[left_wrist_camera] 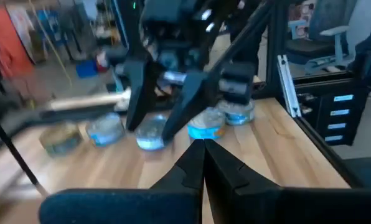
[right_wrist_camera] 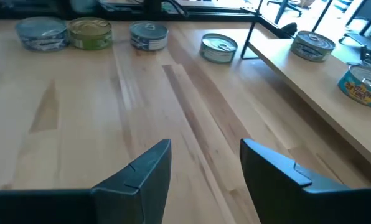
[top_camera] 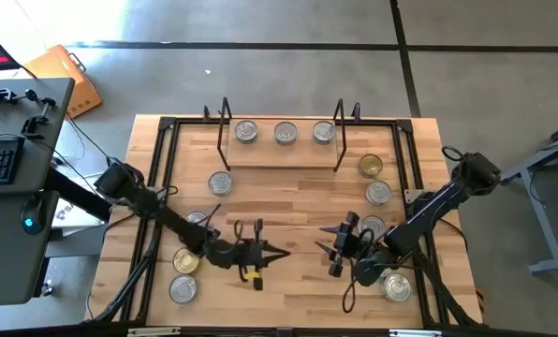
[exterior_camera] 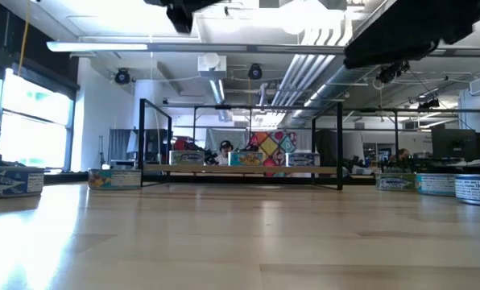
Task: Stack canned seafood by type on shelf
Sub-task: Put the light blue tuna can on the shelf aligned with the other light blue tuna can
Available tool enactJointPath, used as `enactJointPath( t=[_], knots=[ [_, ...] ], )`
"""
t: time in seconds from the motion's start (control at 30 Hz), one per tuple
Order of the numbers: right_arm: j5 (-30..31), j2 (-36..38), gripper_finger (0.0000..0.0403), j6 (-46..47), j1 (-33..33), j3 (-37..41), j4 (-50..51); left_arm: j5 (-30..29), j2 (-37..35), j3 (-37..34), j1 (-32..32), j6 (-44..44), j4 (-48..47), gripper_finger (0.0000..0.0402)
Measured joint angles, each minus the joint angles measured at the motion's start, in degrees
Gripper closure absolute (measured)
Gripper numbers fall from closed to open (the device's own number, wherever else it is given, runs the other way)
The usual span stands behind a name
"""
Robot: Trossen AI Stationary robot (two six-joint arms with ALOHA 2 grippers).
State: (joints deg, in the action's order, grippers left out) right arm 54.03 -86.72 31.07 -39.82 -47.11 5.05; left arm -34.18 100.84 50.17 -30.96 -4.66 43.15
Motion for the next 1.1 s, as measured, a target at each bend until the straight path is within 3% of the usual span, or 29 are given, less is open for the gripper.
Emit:
enactJointPath(
  t=[0.2,0.43,0.57,0.9,1.0,1.1],
  knots=[
    [-1.1,-0.7,0.0219,0.0,2.2,0.0,-0.2,-6.8,-2.4,1.4,-1.6,0.0,-5.5,0.0401],
    [-2.5,-0.7,0.0219,0.8,4.3,0.0,-0.5,-18.9,-7.3,5.3,-8.5,10.4,-33.2,0.0401],
    [-9.3,-0.7,0.0219,1.8,4.3,0.0,-0.5,-23.8,-8.3,8.4,-11.2,17.0,-44.7,0.0401],
    [-31.6,-0.7,0.0219,3.3,4.6,0.0,-5.5,-22.2,-8.5,9.9,-11.9,22.6,-48.0,0.0401],
    [-32.1,-0.7,0.0219,0.6,4.7,0.0,-10.2,-15.6,-9.5,10.0,-11.9,25.1,-50.0,0.0401],
    [-31.1,-0.7,0.0219,-3.7,5.0,0.0,-14.8,-11.3,-11.0,12.4,-13.5,34.9,-61.5,0.0402]
  ],
)
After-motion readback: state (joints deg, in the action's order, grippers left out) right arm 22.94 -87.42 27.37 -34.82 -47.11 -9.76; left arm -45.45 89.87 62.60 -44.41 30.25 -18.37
